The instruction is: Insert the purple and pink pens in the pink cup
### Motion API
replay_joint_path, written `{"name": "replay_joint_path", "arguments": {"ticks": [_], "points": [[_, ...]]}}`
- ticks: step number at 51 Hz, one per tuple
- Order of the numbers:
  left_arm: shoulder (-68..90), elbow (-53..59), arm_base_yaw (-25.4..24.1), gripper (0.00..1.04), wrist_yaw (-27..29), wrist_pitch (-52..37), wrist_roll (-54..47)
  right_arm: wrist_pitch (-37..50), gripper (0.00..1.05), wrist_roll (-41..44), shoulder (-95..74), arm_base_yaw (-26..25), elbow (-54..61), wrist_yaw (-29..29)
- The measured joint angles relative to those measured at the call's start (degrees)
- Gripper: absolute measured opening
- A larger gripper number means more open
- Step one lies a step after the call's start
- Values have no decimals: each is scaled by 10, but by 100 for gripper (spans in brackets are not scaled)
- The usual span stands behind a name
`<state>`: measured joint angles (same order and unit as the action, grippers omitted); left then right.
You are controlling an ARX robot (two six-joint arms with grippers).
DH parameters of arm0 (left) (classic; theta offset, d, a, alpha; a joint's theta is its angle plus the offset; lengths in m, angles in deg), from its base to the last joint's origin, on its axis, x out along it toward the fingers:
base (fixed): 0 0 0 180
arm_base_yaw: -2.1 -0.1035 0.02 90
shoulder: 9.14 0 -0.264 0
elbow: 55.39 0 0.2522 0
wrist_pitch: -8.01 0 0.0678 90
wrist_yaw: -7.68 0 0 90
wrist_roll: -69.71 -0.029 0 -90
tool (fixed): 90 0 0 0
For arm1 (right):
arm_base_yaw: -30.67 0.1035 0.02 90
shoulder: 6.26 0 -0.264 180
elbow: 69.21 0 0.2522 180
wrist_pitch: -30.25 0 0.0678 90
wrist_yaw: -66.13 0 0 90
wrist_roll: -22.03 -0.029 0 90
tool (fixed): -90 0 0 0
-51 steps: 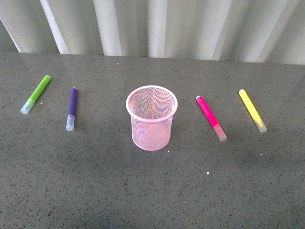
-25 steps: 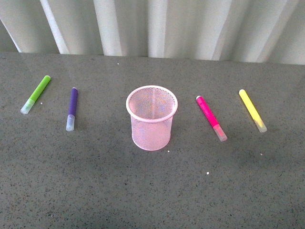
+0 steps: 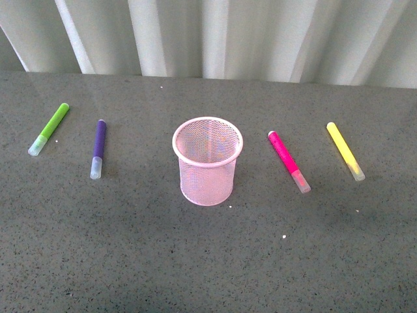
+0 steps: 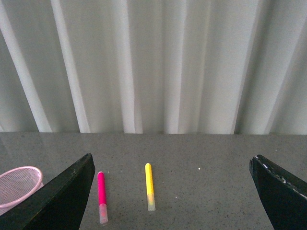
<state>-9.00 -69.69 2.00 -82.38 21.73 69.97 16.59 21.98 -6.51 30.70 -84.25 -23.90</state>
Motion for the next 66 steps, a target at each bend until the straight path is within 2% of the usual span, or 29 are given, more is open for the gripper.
{"name": "replay_joint_path", "arguments": {"ticks": [14,15,17,21,25,31,36,39,43,49,54,66], "points": [[1,0,0,98,1,1,3,0,98,0,0,0,0,0],[10,-6,3,98,8,19,17,0,98,0,0,0,0,0],[53,-44,19,98,38,109,70,0,98,0,0,0,0,0],[119,-91,47,98,72,179,139,0,98,0,0,0,0,0],[191,-134,64,98,65,131,162,0,98,0,0,0,0,0],[306,-207,62,98,52,16,148,0,98,0,0,0,0,0],[445,-290,58,98,18,-67,123,0,98,0,0,0,0,0],[529,-342,59,98,-8,-85,113,0,98,0,0,0,0,0],[633,-409,65,98,-49,-71,101,0,98,0,0,0,0,0],[806,-523,78,98,-37,-25,51,0,98,0,0,0,0,0],[989,-647,82,98,-23,52,24,0,98,0,0,0,0,0],[1170,-725,74,98,14,61,21,0,98,0,0,0,0,0]]}}
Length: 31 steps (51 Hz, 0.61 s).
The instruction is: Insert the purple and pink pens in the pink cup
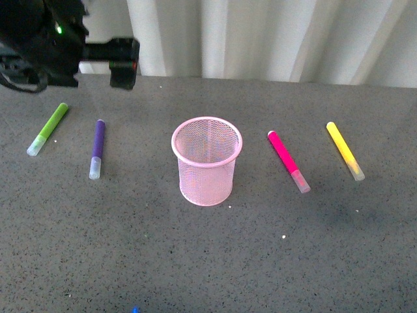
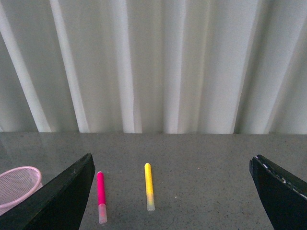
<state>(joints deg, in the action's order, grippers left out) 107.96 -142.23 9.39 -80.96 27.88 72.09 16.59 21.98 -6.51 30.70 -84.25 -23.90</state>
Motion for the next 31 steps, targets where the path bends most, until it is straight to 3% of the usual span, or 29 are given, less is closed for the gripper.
{"name": "replay_joint_path", "arguments": {"ticks": [14,31], "points": [[89,-33,-28,98,19,-13,-4,0,98,0,0,0,0,0],[139,-79,-24,98,17,1,-15,0,98,0,0,0,0,0]]}}
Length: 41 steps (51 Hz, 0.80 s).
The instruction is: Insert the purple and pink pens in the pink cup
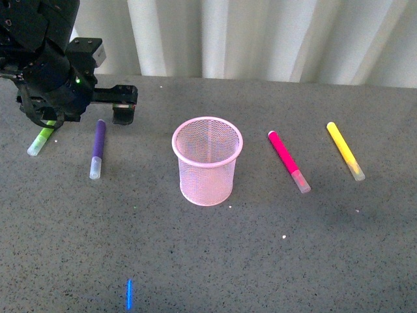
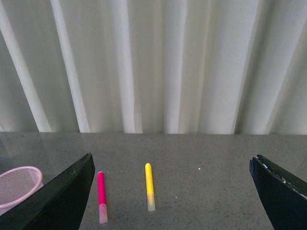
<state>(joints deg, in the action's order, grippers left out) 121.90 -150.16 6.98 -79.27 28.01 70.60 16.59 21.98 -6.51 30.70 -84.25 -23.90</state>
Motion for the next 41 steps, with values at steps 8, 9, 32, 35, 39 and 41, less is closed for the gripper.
{"name": "replay_joint_path", "arguments": {"ticks": [8,9,32,35,39,41], "points": [[9,-3,6,98,0,-1,1,0,98,0,0,0,0,0],[10,-3,7,98,0,-2,2,0,98,0,0,0,0,0],[31,-4,11,98,14,-18,-5,0,98,0,0,0,0,0],[34,-3,9,95,19,-21,-9,0,98,0,0,0,0,0],[37,0,7,84,17,-26,-10,0,98,0,0,0,0,0],[38,0,5,79,17,-27,-11,0,98,0,0,0,0,0]]}}
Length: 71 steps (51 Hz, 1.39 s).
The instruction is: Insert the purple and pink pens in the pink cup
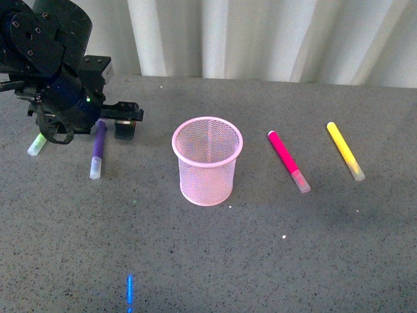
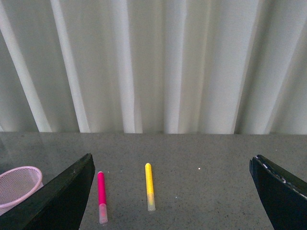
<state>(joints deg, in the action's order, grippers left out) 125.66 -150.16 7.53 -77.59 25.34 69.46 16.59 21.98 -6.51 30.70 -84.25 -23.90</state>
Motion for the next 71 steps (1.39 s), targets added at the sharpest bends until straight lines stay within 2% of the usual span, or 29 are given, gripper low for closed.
{"name": "replay_joint_path", "arguments": {"ticks": [16,19,35,47,61,67,71], "points": [[5,1,1,21,-3,-11,-1,0,98,0,0,0,0,0],[6,1,1,14,-2,-14,1,0,98,0,0,0,0,0],[5,18,-1,13,-4,-54,10,0,98,0,0,0,0,0],[-41,93,-9,13,-28,-165,54,0,98,0,0,0,0,0],[-229,219,-19,13,-41,-353,148,0,98,0,0,0,0,0],[-330,298,9,13,-42,-418,190,0,98,0,0,0,0,0],[-378,349,53,13,-38,-461,212,0,98,0,0,0,0,0]]}}
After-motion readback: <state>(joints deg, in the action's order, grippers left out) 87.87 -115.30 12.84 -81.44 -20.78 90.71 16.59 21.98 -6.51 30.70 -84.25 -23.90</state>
